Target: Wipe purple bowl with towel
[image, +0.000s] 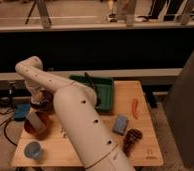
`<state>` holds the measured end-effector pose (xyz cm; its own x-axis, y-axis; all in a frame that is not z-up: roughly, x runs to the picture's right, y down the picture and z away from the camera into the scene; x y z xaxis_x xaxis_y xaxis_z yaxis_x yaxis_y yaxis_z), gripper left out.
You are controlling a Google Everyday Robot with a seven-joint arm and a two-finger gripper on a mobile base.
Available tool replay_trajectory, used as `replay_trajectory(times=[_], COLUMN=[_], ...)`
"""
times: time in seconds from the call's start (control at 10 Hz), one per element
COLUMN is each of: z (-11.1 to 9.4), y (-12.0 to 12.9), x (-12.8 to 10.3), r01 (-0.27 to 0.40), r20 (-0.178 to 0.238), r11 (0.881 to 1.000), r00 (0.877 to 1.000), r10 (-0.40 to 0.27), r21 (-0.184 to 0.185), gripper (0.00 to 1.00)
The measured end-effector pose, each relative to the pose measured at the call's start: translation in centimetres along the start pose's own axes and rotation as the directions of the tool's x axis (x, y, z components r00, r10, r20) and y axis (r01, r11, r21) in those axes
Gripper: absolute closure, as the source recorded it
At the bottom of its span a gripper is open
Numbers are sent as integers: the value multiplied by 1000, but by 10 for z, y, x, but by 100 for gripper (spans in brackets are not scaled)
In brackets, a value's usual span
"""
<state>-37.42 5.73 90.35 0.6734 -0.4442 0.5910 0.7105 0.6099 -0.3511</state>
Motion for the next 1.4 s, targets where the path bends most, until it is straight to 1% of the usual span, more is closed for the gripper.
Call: replay_trajectory(times=[0.2, 0.4, 0.5, 0.6, 0.7, 0.9, 1.1, 1.3, 1.4], z=[0, 1, 0, -1, -4, -9, -13, -12, -10], y=[12, 28, 32, 39, 48, 56, 50, 35, 22], x=[-6, -11, -10, -2, 11, 34, 47, 48, 44], r01=[23, 39, 37, 26, 4, -36, -54, -39, -25], r20=[18, 23, 23, 18, 13, 0, -15, -23, -25], r11=[1000, 999, 998, 998, 999, 998, 998, 999, 1000], r00=[1000, 999, 999, 1000, 1000, 999, 998, 999, 999], r10=[-23, -38, -36, -25, -3, 36, 54, 38, 24], r21=[-14, -38, -44, -51, -52, -47, -37, -23, -15], gripper=[100, 100, 100, 100, 100, 100, 100, 100, 100])
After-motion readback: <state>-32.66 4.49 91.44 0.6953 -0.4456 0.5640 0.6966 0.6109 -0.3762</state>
